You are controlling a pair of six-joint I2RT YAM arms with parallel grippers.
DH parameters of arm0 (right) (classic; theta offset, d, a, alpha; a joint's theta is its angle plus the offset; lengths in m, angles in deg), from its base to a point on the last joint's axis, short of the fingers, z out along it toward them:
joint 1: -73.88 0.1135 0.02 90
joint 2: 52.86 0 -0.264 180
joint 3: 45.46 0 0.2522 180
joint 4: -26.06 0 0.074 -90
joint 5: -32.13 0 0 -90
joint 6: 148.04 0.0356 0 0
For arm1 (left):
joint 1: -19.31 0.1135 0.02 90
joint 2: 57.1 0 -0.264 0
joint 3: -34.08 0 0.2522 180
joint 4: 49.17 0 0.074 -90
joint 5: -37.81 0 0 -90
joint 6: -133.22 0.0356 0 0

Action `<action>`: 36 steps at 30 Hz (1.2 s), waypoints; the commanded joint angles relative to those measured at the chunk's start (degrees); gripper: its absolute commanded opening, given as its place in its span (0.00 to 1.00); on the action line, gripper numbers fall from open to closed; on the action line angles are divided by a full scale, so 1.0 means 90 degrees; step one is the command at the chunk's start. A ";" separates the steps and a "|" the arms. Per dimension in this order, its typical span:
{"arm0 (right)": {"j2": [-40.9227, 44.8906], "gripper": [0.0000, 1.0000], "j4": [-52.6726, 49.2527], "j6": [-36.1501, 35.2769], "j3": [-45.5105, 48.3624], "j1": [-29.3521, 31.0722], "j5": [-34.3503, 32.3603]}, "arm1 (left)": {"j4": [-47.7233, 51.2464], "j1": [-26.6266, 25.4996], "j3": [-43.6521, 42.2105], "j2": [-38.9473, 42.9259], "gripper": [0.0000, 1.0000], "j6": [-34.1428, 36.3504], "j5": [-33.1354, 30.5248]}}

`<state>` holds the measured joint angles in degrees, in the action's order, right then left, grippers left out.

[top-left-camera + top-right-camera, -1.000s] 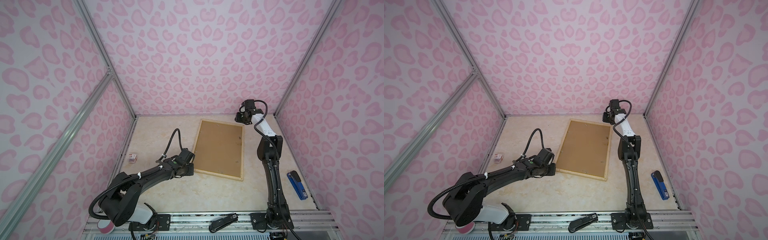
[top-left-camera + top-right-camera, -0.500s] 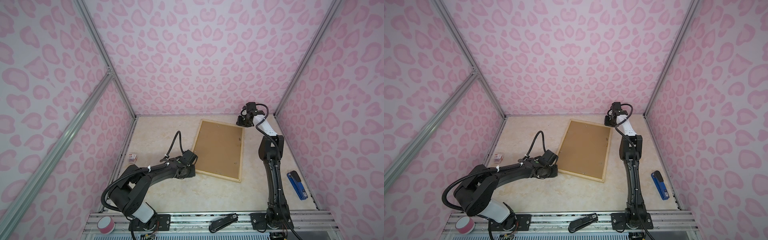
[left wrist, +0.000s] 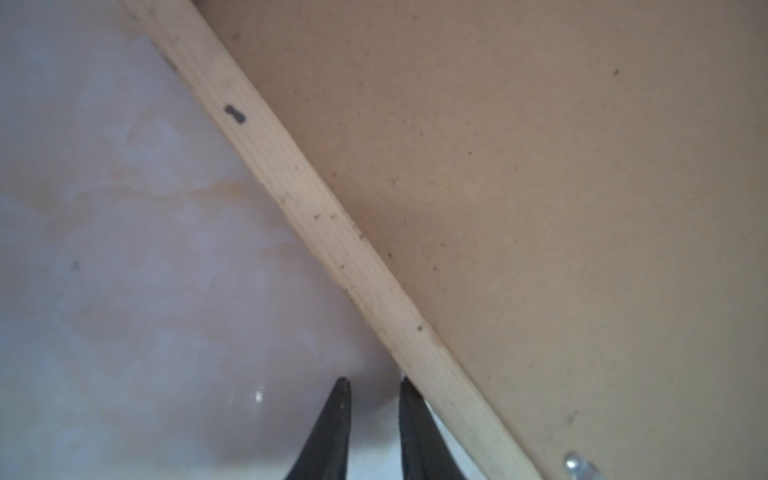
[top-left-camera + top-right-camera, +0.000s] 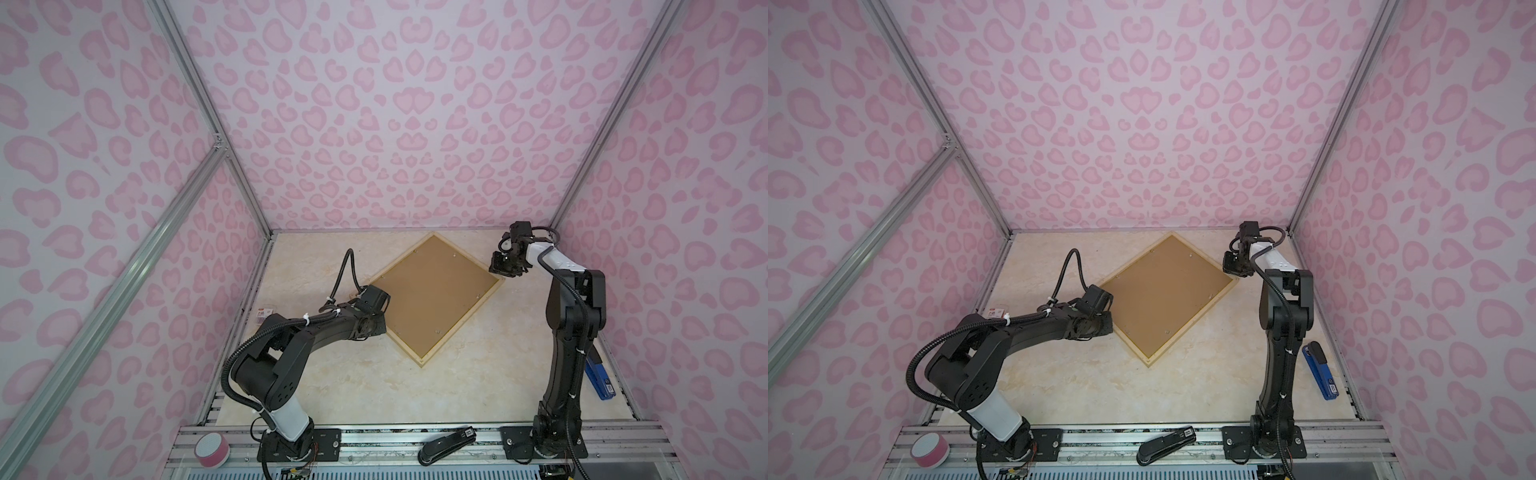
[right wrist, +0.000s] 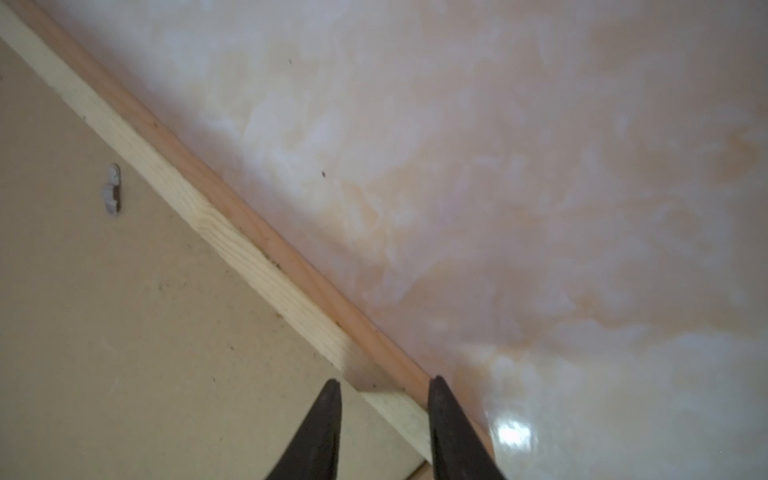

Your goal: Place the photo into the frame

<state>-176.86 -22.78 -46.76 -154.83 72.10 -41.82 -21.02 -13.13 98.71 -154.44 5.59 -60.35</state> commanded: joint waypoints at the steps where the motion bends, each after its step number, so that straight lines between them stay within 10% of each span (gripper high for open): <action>1: 0.0529 0.36 0.0284 0.0110 0.0892 -0.0031 0.0143 | 0.0483 0.0041 0.0048 -0.0132 0.25 0.0194 0.0031; 11: 0.2372 0.36 0.1111 0.0354 0.3850 -0.0064 -0.0054 | 0.0840 0.0119 0.0178 0.0352 0.27 0.0284 -0.0241; 36: 0.3426 0.40 0.1001 0.0409 0.3291 0.0076 0.0291 | 0.0734 -0.1189 0.0534 -0.0066 0.43 -0.0607 0.0636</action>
<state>-146.26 -13.79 -43.02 -125.00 72.62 -39.50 -14.85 -23.62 102.75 -154.40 0.17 -54.93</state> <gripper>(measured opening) 0.402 0.437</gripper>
